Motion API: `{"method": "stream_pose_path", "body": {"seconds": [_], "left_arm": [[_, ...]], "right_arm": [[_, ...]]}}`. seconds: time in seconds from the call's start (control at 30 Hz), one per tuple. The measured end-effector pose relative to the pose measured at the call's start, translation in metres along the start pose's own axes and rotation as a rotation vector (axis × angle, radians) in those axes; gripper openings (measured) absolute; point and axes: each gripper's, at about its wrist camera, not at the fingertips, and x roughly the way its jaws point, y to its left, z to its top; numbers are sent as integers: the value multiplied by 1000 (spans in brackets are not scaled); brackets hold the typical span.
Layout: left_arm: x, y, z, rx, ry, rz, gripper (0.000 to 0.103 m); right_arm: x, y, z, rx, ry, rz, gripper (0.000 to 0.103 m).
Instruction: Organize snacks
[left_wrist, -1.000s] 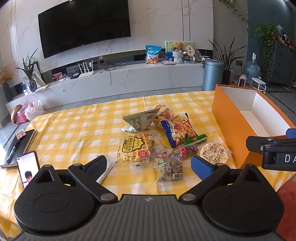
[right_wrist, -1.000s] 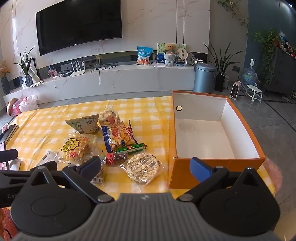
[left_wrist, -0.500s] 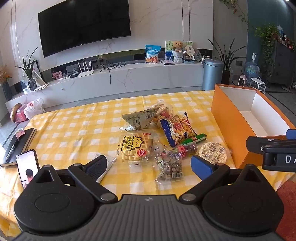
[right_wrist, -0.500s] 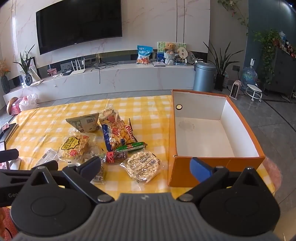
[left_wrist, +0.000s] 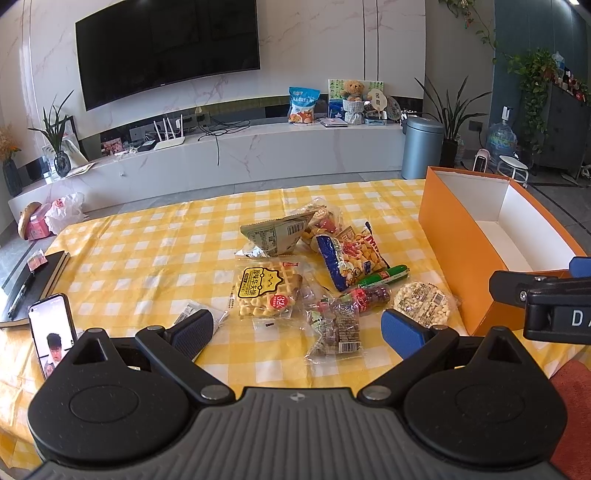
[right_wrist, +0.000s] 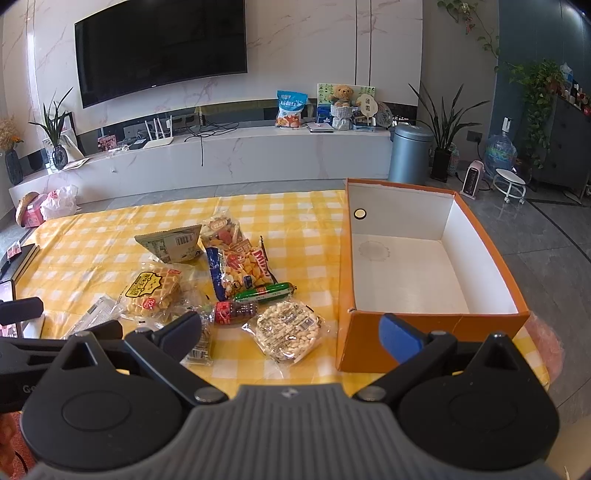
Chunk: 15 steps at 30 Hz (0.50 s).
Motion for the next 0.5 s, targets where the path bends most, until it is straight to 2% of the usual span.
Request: {"method": "stream_pose_path", "body": {"seconds": [0.5], "left_arm": [[-3, 1, 4, -7, 7, -20, 103]], "right_arm": [[0, 1, 2, -5, -2, -5, 100]]}}
